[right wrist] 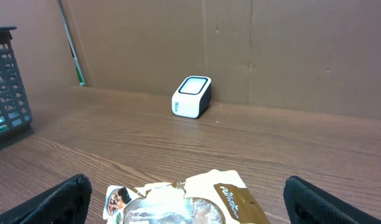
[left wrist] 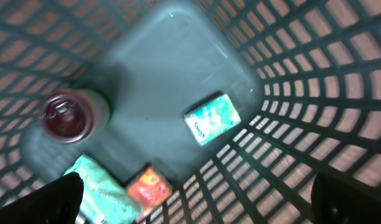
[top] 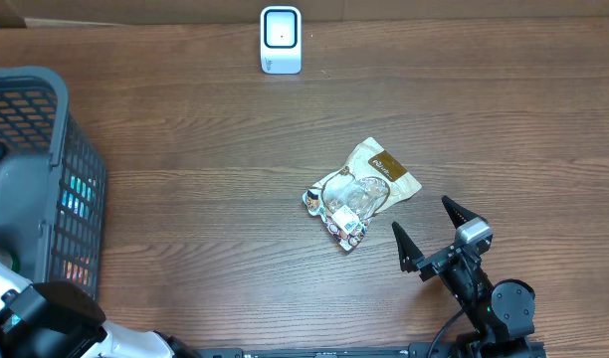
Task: Scan the item barcode
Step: 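Reach the left gripper back into the basket and grasp the green box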
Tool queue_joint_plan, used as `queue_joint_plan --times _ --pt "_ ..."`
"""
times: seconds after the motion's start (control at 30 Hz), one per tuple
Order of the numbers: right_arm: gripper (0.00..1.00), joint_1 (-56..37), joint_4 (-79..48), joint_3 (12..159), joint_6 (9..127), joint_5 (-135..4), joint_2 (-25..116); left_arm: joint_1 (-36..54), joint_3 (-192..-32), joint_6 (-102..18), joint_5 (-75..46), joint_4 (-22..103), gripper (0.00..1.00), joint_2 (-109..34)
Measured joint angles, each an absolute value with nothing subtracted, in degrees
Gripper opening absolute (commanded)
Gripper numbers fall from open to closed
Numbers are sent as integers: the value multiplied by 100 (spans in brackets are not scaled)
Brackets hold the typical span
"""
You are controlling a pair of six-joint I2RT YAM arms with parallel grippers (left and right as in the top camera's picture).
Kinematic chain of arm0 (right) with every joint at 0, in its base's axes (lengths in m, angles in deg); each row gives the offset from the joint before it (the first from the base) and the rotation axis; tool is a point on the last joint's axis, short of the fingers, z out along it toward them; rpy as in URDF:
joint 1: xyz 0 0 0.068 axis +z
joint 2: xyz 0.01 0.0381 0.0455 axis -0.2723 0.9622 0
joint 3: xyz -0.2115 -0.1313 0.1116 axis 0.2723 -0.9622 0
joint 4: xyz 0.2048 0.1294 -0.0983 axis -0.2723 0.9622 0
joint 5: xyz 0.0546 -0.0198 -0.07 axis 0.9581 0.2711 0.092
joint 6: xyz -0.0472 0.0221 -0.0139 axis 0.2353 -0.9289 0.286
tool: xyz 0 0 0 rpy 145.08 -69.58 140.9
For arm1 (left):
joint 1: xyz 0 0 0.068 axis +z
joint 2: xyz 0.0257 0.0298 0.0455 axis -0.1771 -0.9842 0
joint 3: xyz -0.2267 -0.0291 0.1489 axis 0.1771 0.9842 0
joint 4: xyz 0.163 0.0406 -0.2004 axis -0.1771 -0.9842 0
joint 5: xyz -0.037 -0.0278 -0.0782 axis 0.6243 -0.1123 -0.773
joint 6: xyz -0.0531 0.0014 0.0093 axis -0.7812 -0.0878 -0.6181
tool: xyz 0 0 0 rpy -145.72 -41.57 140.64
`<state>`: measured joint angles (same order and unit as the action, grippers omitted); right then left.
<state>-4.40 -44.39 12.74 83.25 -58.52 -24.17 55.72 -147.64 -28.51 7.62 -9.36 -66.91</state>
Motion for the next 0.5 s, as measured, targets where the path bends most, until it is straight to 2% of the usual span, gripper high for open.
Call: queue_joint_plan --times 0.3,0.4,0.5 --pt "100 -440 -4434 1274 8325 -5850 -2417 5572 -12969 -1841 72 533 97 -6691" --pt "100 -440 -4439 1274 8327 -5852 -2417 5572 -12449 -1612 -186 1101 93 -6693" --pt "100 -440 -4434 1274 8325 -5850 -2417 5572 -11944 -1518 -346 1646 84 -6695"
